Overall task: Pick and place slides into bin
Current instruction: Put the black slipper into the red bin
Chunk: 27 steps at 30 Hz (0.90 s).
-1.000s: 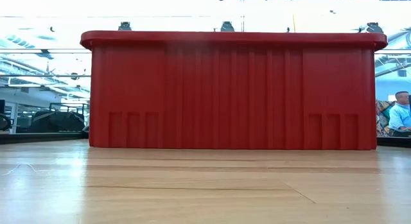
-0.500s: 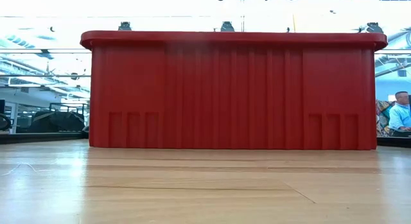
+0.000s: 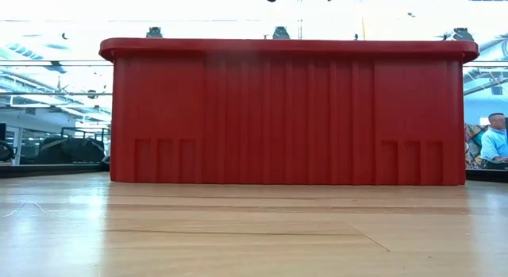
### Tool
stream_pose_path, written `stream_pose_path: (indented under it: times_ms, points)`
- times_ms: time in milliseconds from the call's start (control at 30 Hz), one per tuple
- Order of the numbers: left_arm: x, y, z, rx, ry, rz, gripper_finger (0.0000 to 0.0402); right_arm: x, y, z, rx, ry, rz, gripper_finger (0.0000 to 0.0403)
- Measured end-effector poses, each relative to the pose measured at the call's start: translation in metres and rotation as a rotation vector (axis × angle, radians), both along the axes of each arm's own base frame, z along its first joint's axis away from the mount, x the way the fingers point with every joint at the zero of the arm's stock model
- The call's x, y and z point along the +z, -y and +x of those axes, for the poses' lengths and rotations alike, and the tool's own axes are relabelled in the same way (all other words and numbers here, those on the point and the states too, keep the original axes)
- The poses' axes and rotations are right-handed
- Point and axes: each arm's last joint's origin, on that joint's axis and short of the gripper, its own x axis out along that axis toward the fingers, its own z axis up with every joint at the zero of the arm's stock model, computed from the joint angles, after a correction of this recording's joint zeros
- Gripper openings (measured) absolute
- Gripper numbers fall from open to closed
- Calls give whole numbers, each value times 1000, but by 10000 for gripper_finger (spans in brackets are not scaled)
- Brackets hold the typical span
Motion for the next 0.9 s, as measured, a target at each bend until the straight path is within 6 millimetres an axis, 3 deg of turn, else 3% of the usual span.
stream_pose_path:
  times_ms: [167,367,500,667,800,900]
  points:
    - [-1,2,0,-5,-6,-59,5,0,0,0,0,-4,-2,3]
    - [-1,10,-6,-174,-31,-42,60,-1,9,-3,10,-16,16,1]
    - [3,27,-25,-282,-51,66,118,-2,18,-7,7,-33,23,1]
    - [13,42,-60,-258,-67,206,182,-4,25,-9,24,-63,41,1]
    - [28,52,-85,-189,0,372,210,-8,24,-8,60,-115,30,1]
    - [34,51,-91,-146,-21,470,214,-12,23,-6,97,-155,28,1]
